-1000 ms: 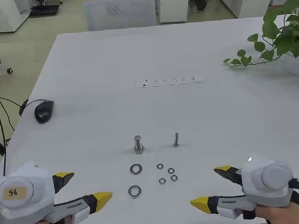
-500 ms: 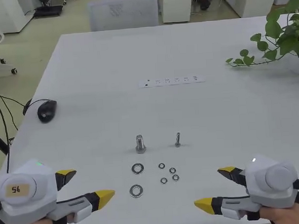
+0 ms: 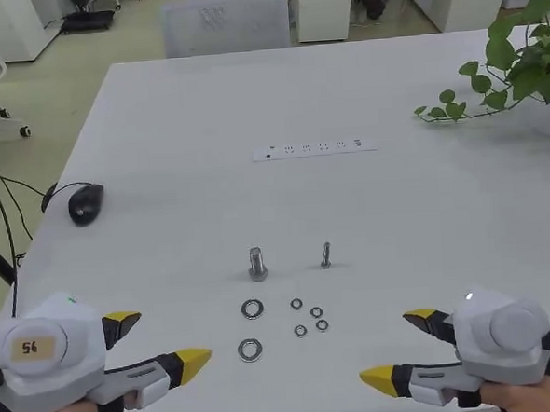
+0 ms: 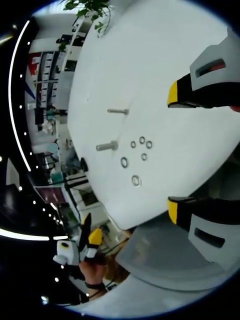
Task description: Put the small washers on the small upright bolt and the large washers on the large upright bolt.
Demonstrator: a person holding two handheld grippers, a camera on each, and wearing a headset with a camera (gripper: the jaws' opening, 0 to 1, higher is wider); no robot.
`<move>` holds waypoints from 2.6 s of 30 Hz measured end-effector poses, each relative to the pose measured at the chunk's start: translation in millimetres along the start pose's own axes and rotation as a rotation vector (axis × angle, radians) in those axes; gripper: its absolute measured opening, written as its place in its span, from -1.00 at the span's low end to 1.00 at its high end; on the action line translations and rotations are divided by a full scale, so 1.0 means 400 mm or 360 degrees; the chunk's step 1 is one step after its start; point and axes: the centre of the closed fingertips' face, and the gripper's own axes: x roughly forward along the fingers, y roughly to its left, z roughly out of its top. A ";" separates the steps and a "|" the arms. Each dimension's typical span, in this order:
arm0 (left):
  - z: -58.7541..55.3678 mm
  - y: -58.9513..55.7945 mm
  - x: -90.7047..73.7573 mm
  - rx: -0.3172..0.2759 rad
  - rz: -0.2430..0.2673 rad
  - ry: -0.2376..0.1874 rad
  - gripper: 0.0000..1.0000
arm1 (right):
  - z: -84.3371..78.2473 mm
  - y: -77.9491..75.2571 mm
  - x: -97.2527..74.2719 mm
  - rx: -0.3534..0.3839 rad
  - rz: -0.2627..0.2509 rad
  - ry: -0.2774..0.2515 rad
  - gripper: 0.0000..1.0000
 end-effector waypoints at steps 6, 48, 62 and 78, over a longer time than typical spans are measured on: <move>-0.004 -0.002 -0.002 -0.0008 0.0001 -0.0003 0.36 | 0.001 0.003 0.001 -0.0003 0.0001 0.0005 0.47; -0.024 0.019 -0.017 -0.0076 0.0004 -0.0023 0.34 | 0.029 -0.051 0.237 -0.0511 0.0207 0.0538 -0.36; -0.036 0.036 -0.028 -0.0108 0.0027 -0.0020 0.34 | -0.016 -0.036 0.290 -0.0691 0.0314 0.0723 -0.52; -0.039 0.023 -0.028 -0.0125 0.0028 -0.0023 0.33 | -0.019 -0.027 0.299 -0.0918 0.0410 0.0820 -0.60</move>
